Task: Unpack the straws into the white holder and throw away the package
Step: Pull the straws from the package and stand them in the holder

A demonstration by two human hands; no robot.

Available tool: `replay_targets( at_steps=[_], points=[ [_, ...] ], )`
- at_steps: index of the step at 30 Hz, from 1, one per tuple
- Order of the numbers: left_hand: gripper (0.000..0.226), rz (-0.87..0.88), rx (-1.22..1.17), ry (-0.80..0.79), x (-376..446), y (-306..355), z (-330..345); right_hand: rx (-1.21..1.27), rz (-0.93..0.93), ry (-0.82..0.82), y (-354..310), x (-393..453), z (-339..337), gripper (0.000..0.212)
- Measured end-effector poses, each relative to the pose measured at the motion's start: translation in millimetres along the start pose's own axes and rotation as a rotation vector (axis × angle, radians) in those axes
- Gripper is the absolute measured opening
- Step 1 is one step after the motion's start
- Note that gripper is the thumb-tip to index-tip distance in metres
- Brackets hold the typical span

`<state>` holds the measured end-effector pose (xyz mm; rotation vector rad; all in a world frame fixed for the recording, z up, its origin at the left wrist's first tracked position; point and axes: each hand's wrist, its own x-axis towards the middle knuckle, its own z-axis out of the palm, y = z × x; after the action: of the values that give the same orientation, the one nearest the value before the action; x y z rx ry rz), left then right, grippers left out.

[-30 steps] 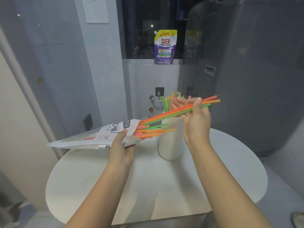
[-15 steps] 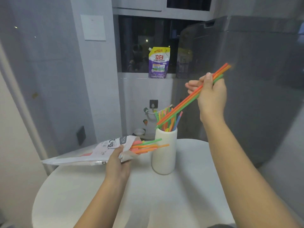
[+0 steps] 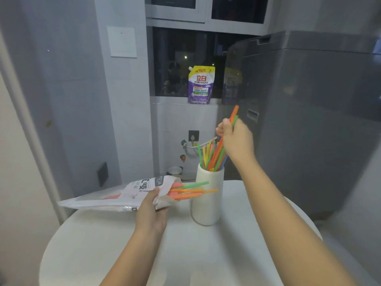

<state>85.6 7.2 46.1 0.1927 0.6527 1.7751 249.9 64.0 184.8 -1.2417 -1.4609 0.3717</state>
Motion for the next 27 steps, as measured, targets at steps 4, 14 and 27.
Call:
replay_targets(
  at_steps=[4, 14, 27],
  points=[
    [0.016, 0.006, -0.028, 0.008, 1.0, 3.6, -0.1, -0.345, -0.063, -0.060, 27.6, -10.9, 20.2, 0.033],
    [0.024, 0.004, -0.063, 0.045, 1.6, 1.1, 3.6, -0.370, -0.248, -0.094, 53.6, -33.2, 31.1, 0.037],
    [0.029, -0.001, -0.066, 0.022, 4.3, 8.0, 1.2, 0.036, -0.189, -0.111, 59.3, -99.8, 29.7, 0.032]
  ],
)
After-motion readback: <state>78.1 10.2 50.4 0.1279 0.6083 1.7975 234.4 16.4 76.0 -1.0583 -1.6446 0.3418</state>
